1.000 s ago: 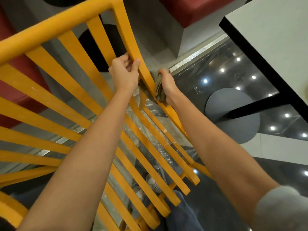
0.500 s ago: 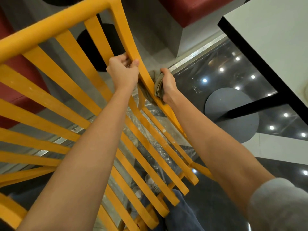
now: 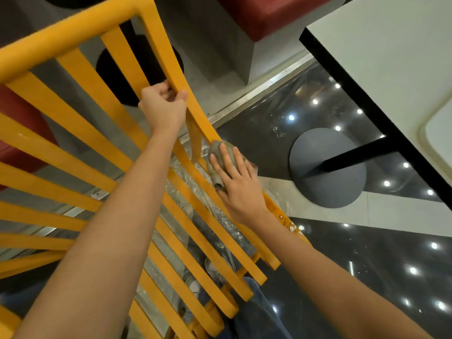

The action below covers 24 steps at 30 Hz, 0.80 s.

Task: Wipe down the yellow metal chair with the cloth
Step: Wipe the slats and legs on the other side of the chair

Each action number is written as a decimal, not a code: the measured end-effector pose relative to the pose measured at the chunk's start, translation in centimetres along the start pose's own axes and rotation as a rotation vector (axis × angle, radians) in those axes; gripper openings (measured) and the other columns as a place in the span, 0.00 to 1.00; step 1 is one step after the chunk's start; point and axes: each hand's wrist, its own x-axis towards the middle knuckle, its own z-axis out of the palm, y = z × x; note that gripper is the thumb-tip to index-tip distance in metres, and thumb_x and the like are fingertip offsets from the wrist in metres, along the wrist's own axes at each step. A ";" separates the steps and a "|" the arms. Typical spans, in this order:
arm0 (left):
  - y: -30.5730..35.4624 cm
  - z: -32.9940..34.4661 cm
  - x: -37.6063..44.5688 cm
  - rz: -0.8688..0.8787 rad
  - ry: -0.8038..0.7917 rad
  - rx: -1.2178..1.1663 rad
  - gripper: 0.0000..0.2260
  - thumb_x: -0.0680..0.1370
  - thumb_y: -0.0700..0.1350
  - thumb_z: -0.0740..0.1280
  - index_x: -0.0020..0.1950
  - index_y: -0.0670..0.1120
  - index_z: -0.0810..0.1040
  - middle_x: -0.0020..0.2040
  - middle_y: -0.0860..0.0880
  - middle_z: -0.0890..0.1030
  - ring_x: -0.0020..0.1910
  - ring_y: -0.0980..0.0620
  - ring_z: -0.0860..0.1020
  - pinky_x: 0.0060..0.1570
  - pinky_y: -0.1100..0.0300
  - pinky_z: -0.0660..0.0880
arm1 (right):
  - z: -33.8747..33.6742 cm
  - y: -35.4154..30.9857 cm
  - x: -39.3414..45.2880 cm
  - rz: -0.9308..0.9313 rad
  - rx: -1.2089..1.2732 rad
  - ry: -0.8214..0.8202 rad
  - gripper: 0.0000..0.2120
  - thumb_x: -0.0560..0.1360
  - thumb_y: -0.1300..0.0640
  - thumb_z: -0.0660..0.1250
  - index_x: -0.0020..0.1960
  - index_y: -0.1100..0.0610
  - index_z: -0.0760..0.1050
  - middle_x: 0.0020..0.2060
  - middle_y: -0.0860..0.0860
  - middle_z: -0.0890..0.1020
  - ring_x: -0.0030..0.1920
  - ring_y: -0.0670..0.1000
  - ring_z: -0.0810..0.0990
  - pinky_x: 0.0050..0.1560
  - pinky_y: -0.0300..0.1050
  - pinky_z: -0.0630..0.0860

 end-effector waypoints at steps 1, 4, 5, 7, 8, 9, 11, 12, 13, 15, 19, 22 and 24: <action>0.0 0.0 0.0 -0.002 0.002 -0.003 0.14 0.76 0.42 0.72 0.61 0.44 0.81 0.53 0.52 0.84 0.46 0.62 0.80 0.42 0.79 0.73 | 0.2 -0.4 -0.1 0.028 -0.048 -0.029 0.32 0.79 0.42 0.43 0.81 0.49 0.44 0.80 0.50 0.41 0.79 0.56 0.38 0.78 0.60 0.50; -0.1 0.0 -0.1 -0.006 0.013 -0.011 0.14 0.76 0.42 0.71 0.62 0.45 0.81 0.51 0.53 0.84 0.46 0.63 0.81 0.45 0.77 0.74 | 0.6 -2.0 1.0 0.085 -0.076 -0.012 0.33 0.79 0.41 0.42 0.81 0.50 0.45 0.80 0.50 0.41 0.79 0.56 0.37 0.79 0.58 0.46; -0.1 0.0 -0.2 -0.004 0.015 -0.014 0.14 0.76 0.42 0.71 0.61 0.45 0.81 0.50 0.53 0.83 0.46 0.63 0.81 0.47 0.76 0.75 | 0.8 -2.1 1.1 0.090 -0.064 0.000 0.33 0.79 0.42 0.43 0.81 0.51 0.46 0.80 0.51 0.42 0.79 0.56 0.37 0.79 0.57 0.46; -0.2 0.2 -0.3 0.010 0.026 -0.018 0.14 0.76 0.42 0.71 0.61 0.45 0.81 0.50 0.53 0.83 0.46 0.63 0.81 0.50 0.73 0.76 | 1.1 -1.9 0.5 0.076 -0.029 0.024 0.32 0.79 0.43 0.44 0.81 0.51 0.49 0.81 0.50 0.45 0.80 0.54 0.39 0.80 0.55 0.45; -0.2 0.3 -0.3 0.014 0.028 -0.017 0.14 0.77 0.43 0.70 0.62 0.45 0.81 0.51 0.53 0.83 0.48 0.62 0.81 0.52 0.72 0.76 | 1.0 -1.6 -0.2 0.073 0.029 0.033 0.31 0.79 0.43 0.45 0.81 0.51 0.51 0.81 0.49 0.47 0.80 0.52 0.40 0.80 0.53 0.44; -0.3 0.4 -0.4 0.016 0.025 -0.008 0.14 0.77 0.43 0.69 0.63 0.45 0.80 0.53 0.52 0.83 0.50 0.61 0.81 0.52 0.72 0.76 | 0.7 -1.4 -1.0 0.082 0.127 0.037 0.29 0.80 0.44 0.46 0.80 0.50 0.55 0.80 0.48 0.51 0.80 0.50 0.44 0.80 0.50 0.45; -0.6 0.7 -1.1 0.029 0.018 0.026 0.16 0.79 0.43 0.67 0.67 0.46 0.77 0.58 0.52 0.81 0.54 0.59 0.80 0.54 0.71 0.76 | -1.1 -1.0 -2.6 0.189 0.476 0.087 0.22 0.84 0.49 0.52 0.76 0.52 0.65 0.74 0.48 0.69 0.76 0.47 0.63 0.75 0.46 0.59; -1.0 1.0 -1.9 0.049 0.021 0.043 0.18 0.79 0.43 0.66 0.70 0.46 0.74 0.61 0.51 0.79 0.58 0.58 0.78 0.57 0.68 0.75 | -2.7 -0.8 -3.2 0.303 0.706 0.136 0.18 0.84 0.52 0.55 0.71 0.54 0.72 0.63 0.46 0.80 0.65 0.44 0.75 0.66 0.45 0.70; -1.4 1.3 -3.0 0.086 0.024 0.063 0.21 0.79 0.43 0.66 0.72 0.46 0.70 0.64 0.50 0.77 0.62 0.56 0.76 0.62 0.64 0.73 | -4.3 -0.4 -3.6 0.443 0.940 0.190 0.14 0.84 0.54 0.56 0.62 0.55 0.78 0.50 0.43 0.84 0.52 0.42 0.80 0.55 0.44 0.75; -2.5 1.6 -6.1 0.200 0.004 0.144 0.25 0.80 0.43 0.65 0.76 0.46 0.64 0.72 0.50 0.69 0.72 0.53 0.68 0.71 0.60 0.64 | -7.2 0.9 -4.7 0.694 1.302 0.303 0.12 0.84 0.55 0.57 0.50 0.53 0.79 0.38 0.43 0.84 0.42 0.43 0.82 0.51 0.48 0.77; -5.4 1.4 -10.6 0.540 -0.171 0.506 0.23 0.83 0.47 0.60 0.78 0.49 0.60 0.80 0.50 0.56 0.79 0.50 0.52 0.75 0.50 0.52 | -10.5 3.9 -8.8 0.962 1.714 0.559 0.13 0.81 0.48 0.59 0.59 0.54 0.76 0.47 0.50 0.87 0.49 0.50 0.86 0.49 0.51 0.83; -7.6 1.2 -10.9 0.706 -0.363 0.688 0.21 0.84 0.48 0.57 0.77 0.52 0.61 0.80 0.51 0.54 0.80 0.49 0.48 0.76 0.45 0.50 | -10.6 5.1 -13.7 1.043 1.610 0.689 0.14 0.81 0.47 0.58 0.59 0.52 0.76 0.46 0.47 0.87 0.48 0.47 0.86 0.44 0.46 0.84; -8.6 1.0 -10.4 0.738 -0.422 0.791 0.22 0.83 0.47 0.57 0.77 0.54 0.61 0.80 0.52 0.53 0.80 0.50 0.47 0.76 0.43 0.47 | -9.1 5.6 -16.9 1.061 1.454 0.743 0.12 0.82 0.50 0.56 0.55 0.48 0.78 0.45 0.43 0.87 0.52 0.47 0.84 0.55 0.45 0.81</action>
